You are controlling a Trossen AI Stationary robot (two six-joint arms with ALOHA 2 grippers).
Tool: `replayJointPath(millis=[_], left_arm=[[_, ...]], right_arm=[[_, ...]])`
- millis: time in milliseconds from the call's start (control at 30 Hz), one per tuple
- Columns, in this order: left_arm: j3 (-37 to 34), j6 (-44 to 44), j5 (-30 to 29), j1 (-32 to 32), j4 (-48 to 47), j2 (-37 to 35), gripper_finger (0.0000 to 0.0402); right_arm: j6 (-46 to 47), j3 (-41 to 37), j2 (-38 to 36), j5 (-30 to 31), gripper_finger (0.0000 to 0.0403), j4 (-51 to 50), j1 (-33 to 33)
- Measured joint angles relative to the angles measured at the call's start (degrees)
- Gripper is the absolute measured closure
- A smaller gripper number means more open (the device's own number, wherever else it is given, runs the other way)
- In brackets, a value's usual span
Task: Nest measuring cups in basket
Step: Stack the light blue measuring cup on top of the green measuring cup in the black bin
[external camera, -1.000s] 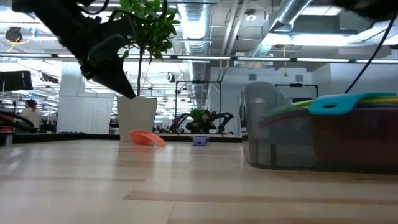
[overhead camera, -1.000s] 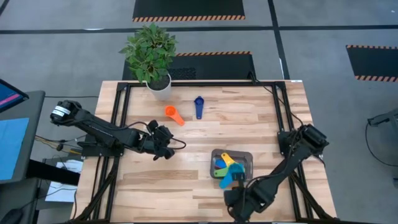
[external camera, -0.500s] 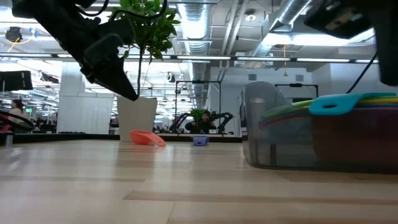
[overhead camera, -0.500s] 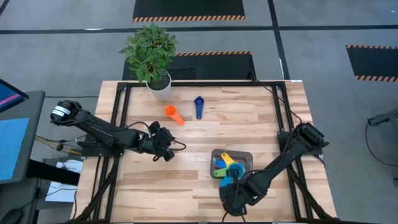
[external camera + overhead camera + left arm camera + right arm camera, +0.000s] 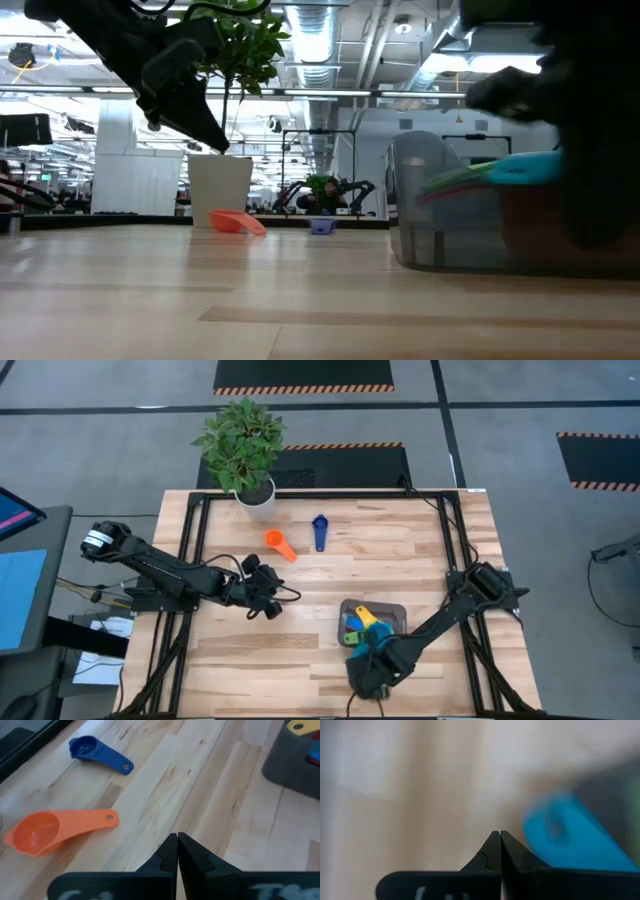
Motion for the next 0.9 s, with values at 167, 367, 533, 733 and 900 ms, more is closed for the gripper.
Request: replayJointPath(millis=[167,367,533,733,900], left_arm=[[0.0,0.3,0.25,0.0,0.45,-0.02,0.0401],[0.0,0.87,0.57,0.0,0.98,-0.02,0.0401],[0.0,1.45,0.63,0.0,1.63,-0.02,0.0401],[0.0,1.46,0.63,0.0,1.69,-0.02,0.0401],[0.0,1.46,0.65,0.0,1.7,-0.02,0.0401]], right_arm=[[-0.54,1.9,0.26,8.29,0.0395,-2.83,-2.16],[-0.64,4.6,-0.83,12.11,0.0397,-6.77,-2.71],[-0.46,5.77,-0.61,13.05,0.0391,-6.69,-2.38],[-1.9,5.91,-0.61,6.56,0.0397,-4.09,-1.79],[-5.23,5.91,1.24,2.35,0.0392,-0.64,-2.33]])
